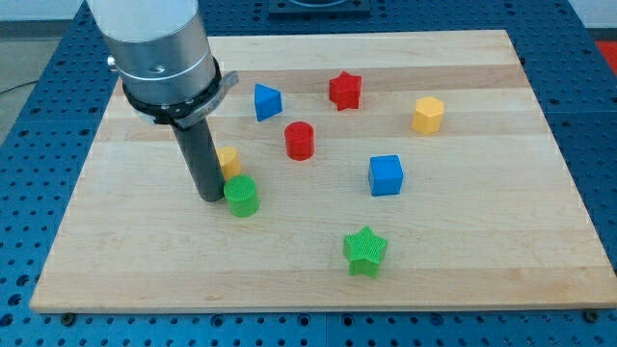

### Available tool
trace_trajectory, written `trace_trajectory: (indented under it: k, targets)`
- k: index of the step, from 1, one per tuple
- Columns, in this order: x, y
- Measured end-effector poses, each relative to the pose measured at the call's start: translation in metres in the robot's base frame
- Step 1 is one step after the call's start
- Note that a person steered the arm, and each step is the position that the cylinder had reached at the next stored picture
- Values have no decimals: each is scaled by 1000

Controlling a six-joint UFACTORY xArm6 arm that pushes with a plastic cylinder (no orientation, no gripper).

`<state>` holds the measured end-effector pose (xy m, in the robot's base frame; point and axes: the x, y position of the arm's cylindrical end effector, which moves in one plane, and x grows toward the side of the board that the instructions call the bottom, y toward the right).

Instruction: Move green circle to the top left of the green star

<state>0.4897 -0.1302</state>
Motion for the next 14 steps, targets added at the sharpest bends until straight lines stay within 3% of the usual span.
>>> trace_trajectory:
  k: [14]
  targets:
    - [22, 141]
